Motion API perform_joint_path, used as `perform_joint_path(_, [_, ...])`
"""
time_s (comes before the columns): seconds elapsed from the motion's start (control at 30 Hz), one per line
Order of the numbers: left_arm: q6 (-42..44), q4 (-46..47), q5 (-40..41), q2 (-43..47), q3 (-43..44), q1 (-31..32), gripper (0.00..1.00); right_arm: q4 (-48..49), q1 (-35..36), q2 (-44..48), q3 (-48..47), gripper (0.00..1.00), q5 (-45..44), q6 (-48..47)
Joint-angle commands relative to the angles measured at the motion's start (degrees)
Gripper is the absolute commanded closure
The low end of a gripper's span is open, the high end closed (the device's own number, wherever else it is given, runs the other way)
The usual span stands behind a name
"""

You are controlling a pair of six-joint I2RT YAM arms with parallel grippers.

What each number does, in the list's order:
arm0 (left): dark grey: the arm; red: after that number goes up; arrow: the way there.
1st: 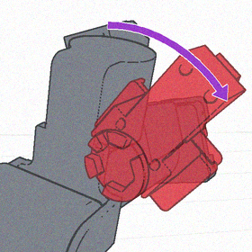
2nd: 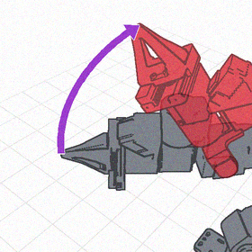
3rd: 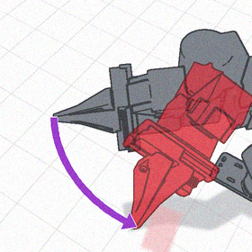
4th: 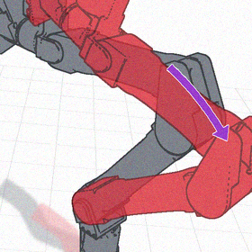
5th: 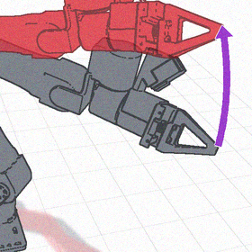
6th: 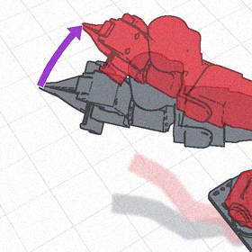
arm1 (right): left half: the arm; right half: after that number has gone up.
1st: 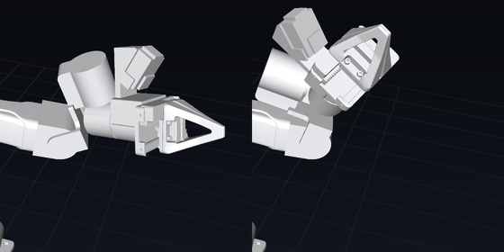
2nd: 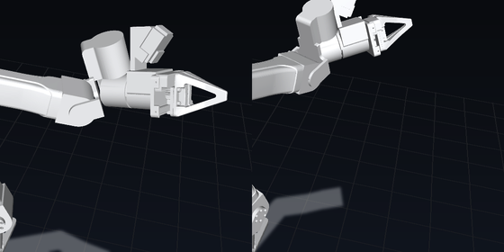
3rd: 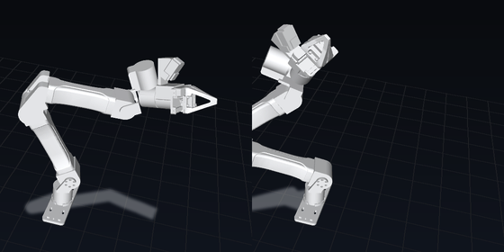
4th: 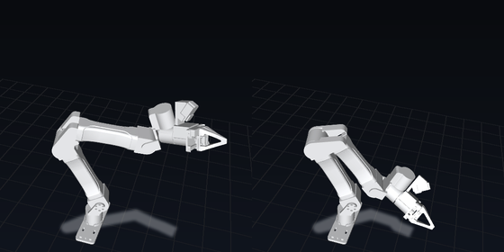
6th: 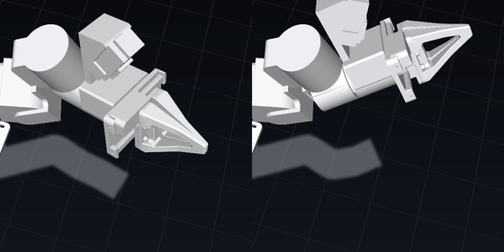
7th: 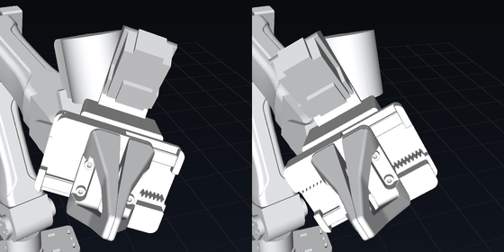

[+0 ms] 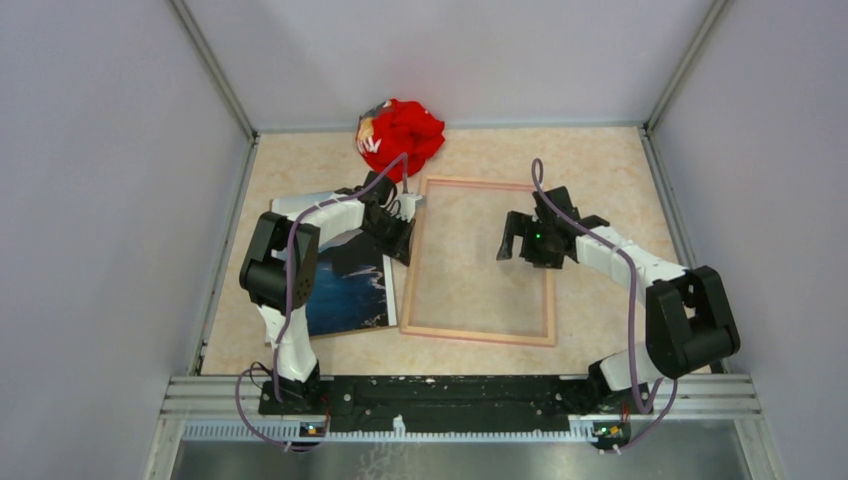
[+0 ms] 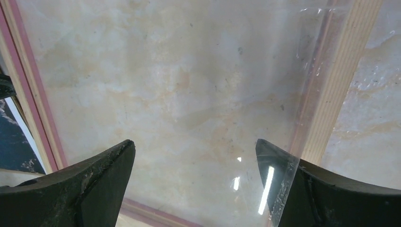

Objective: Put the photo into the frame
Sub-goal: Place the photo frame item in the photo frame.

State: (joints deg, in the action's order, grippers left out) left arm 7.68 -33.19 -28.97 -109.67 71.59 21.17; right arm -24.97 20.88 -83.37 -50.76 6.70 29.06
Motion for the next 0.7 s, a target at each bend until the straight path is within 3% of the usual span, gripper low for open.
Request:
perform_joint_path(0.0, [0.8, 1.1, -1.7, 2.0, 0.6, 0.5, 1.0, -1.1, 0.1, 1.6, -3.6, 0.01, -1.5, -1.9])
perform_joint_path(0.67, [0.8, 0.9, -2.2, 2.0, 0.7, 0.4, 1.0, -4.0, -1.3, 0.9, -4.0, 0.01, -4.0, -3.7])
